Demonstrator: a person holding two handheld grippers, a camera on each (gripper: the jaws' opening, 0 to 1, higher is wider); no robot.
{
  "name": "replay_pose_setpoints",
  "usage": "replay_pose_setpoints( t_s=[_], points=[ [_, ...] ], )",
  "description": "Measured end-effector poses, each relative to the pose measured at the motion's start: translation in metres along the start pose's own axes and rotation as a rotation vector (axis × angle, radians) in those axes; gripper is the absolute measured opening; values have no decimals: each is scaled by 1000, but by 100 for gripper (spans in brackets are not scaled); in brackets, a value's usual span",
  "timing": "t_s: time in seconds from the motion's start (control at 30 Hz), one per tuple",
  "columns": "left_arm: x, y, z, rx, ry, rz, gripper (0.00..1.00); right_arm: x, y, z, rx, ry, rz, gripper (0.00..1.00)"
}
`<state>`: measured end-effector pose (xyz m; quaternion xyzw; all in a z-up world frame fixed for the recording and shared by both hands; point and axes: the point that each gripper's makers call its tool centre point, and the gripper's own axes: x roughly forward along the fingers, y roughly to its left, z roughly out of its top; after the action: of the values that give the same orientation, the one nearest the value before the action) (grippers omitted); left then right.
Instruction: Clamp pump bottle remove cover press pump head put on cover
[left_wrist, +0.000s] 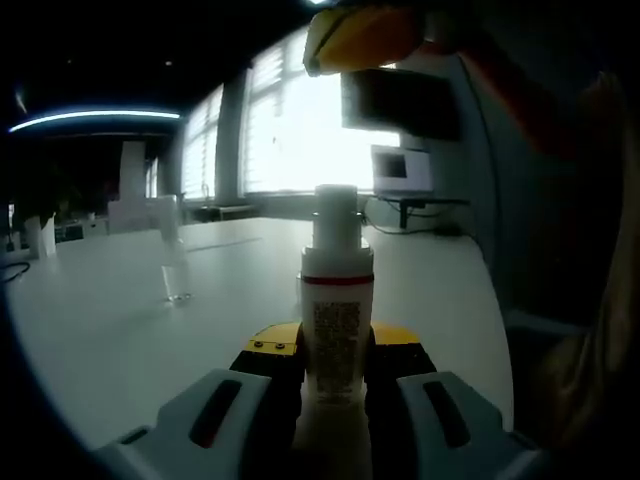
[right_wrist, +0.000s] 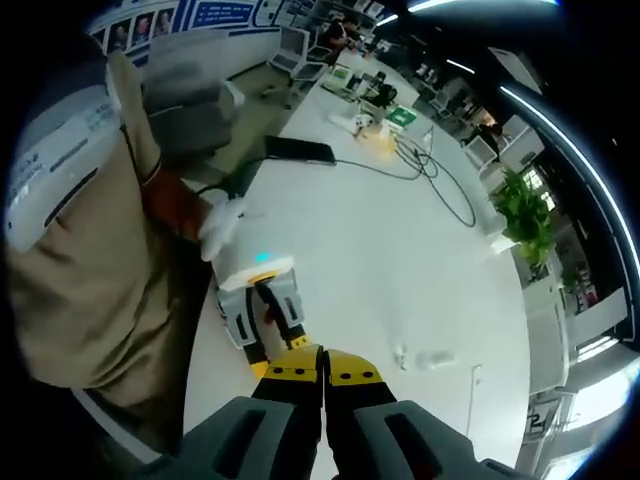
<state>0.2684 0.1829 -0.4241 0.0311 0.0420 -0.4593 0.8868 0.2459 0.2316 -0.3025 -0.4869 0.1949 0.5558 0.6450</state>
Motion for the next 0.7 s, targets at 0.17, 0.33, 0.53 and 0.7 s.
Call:
replay_pose_setpoints(
  t_s=[0.17,0.33,0.53,0.7],
  points=[
    [-1,-3,2,-6,0,0,14,-4,8,3,-22,-12,47,0],
    [0,-1,1,-2,0,-2,14,5,14,-4,-66,31,95,0],
    [1,-1,0,-3,0,-9,14,14,14,-19,-91,101,110,0],
    [0,-3,1,-4,0,-11,14,17,16,-25,-105,132,137,0]
  ],
)
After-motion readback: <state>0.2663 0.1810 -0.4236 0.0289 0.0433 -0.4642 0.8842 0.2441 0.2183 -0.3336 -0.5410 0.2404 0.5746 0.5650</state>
